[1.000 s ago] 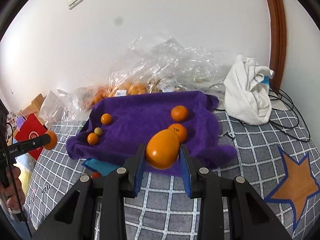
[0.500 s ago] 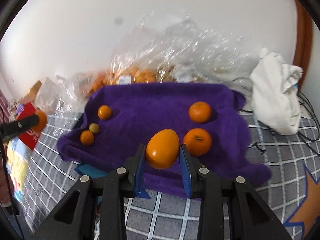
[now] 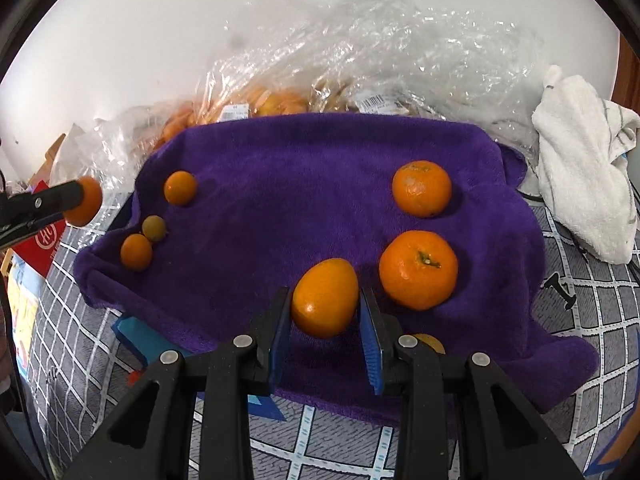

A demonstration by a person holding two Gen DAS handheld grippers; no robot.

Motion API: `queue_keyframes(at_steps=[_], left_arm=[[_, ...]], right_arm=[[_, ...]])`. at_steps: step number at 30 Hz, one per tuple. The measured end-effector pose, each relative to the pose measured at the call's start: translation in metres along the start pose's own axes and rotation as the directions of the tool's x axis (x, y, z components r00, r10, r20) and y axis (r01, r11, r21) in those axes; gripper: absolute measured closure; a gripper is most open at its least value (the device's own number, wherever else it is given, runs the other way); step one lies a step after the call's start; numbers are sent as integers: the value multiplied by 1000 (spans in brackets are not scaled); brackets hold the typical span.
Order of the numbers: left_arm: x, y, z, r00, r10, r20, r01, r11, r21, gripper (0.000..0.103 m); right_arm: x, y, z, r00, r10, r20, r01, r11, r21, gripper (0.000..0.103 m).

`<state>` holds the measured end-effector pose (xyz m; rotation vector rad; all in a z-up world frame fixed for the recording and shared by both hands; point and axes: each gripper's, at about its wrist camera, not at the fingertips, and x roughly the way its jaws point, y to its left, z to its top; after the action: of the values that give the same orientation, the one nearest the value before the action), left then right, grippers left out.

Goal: Organize fruits
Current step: 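Lift both held oranges and carry them over the purple towel, then open the right gripper onto the towel while the left releases its orange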

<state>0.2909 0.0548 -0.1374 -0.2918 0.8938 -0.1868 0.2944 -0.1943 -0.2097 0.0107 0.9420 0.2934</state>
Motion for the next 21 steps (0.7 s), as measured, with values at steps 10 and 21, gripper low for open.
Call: queue_keyframes(at_steps=[10,21], left_arm=[[45,-21,6,998,-1,-66,3,1000,30,66],[76,-34,-1,990,97,-102,-88,992,88,66]], right_arm=[[-5,0,-3,1000,7,3,-7,1000,-14,69],[-28,-15,-2,997,27,68,-29,999,26,64]])
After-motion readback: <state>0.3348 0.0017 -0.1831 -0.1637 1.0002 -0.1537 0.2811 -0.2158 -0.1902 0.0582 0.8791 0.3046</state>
